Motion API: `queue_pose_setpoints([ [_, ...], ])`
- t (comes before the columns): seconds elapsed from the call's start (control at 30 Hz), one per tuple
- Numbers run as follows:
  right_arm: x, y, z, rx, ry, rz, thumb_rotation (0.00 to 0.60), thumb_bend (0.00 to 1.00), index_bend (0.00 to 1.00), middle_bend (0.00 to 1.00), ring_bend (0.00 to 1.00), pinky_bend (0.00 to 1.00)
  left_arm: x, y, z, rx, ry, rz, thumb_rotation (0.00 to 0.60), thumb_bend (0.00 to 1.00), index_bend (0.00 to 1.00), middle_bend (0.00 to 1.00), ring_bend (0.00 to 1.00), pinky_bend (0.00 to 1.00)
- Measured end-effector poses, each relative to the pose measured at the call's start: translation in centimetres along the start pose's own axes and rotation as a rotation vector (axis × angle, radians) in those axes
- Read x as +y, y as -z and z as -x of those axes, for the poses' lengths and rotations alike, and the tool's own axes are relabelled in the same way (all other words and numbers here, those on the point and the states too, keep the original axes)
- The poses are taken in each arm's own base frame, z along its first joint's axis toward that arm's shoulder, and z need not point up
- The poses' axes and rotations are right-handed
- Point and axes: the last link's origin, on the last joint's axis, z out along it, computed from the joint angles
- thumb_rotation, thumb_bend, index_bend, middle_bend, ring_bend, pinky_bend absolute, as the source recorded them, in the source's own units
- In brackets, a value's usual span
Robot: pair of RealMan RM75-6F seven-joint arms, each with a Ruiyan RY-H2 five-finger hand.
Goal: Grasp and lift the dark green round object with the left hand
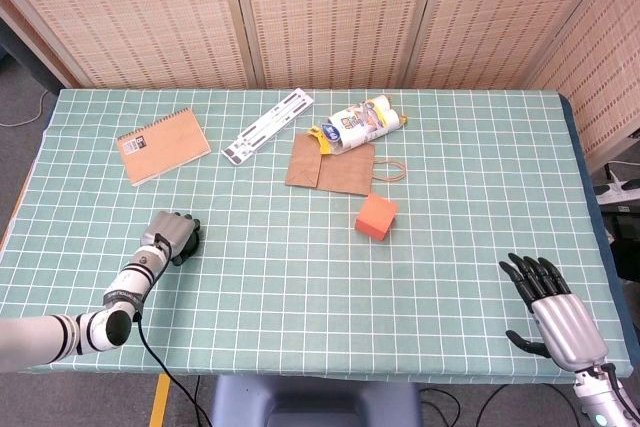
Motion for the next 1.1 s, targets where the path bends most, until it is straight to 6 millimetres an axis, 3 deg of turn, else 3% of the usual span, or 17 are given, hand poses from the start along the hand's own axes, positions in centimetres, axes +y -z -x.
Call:
queue_pose_setpoints([
  [0.1,0.0,0.0,0.0,0.0,-0.001,0.0,0.6,0.08,0.0,0.0,0.0,0.0,0.0,0.0,0.0,0.008,0.004,0.006,0.6,0.46,0.6,0.52,0.6,0.89],
  [0.23,0.1,-0.1,-0.1,0.002,-0.003,0.002,0.6,0.08,0.0,0.0,0.0,0.0,-0.1,-0.1,0.2,0.027,0.023,0.014,0.6,0.5,0.66,0.58,0.65,0.94],
  [0.9,0.0,-0.1,0.1,-0.003,0.002,-0.003,0.6,0.08,0.0,0.0,0.0,0.0,-0.8,1.4,0.2,0.124,0.047,0.041,0.6,0.54,0.67,0.6,0.67,0.96],
  [1.1,0.1,-0.2,0.1,-0.003,0.004,0.0,0.6,0.08,0.0,0.0,0.0,0.0,-0.9,2.1,-0.7,0.154,0.086,0.056,0.6,0.54,0.67,0.6,0.67,0.96],
])
